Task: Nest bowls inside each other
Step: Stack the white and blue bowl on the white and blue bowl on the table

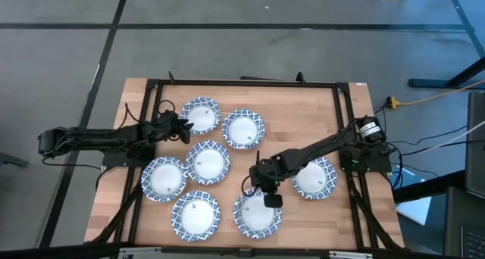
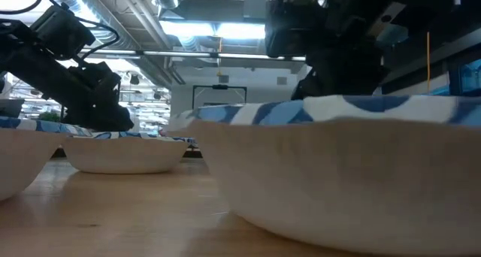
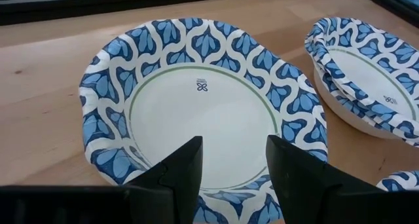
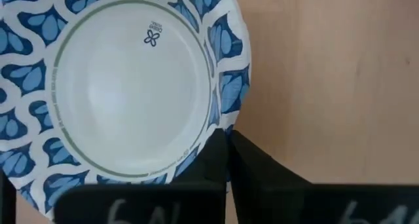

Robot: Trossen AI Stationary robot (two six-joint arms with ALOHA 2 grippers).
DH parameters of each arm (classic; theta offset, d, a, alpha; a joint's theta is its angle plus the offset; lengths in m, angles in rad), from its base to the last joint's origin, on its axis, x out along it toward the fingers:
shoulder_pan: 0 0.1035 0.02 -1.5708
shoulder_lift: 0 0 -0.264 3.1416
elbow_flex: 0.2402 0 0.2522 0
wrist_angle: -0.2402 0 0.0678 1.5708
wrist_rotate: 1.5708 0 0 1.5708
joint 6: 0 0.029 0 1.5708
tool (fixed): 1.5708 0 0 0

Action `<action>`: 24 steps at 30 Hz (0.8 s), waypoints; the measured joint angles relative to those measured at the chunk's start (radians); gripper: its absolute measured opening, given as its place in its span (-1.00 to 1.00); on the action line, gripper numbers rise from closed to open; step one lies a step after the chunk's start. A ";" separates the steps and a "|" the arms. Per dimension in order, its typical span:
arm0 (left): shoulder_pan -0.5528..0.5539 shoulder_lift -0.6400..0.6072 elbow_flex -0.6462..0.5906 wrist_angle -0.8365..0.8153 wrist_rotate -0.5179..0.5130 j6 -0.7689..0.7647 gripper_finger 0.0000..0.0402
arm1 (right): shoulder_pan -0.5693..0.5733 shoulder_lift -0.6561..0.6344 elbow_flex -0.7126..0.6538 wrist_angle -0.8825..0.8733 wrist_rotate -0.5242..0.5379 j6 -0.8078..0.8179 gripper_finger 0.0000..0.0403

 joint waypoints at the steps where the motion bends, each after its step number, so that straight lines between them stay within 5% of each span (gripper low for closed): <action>1: 0.000 0.000 0.000 0.000 0.000 0.000 -0.19 | -0.007 0.000 0.007 -0.019 0.000 -0.005 -0.97; 12: 0.000 0.000 0.000 0.000 0.000 0.000 -0.19 | -0.131 0.000 0.242 -0.277 0.004 -0.208 -0.96; 24: 0.000 0.000 0.000 0.000 0.000 -0.001 -0.19 | -0.437 -0.001 0.560 -0.422 0.068 -0.425 -0.95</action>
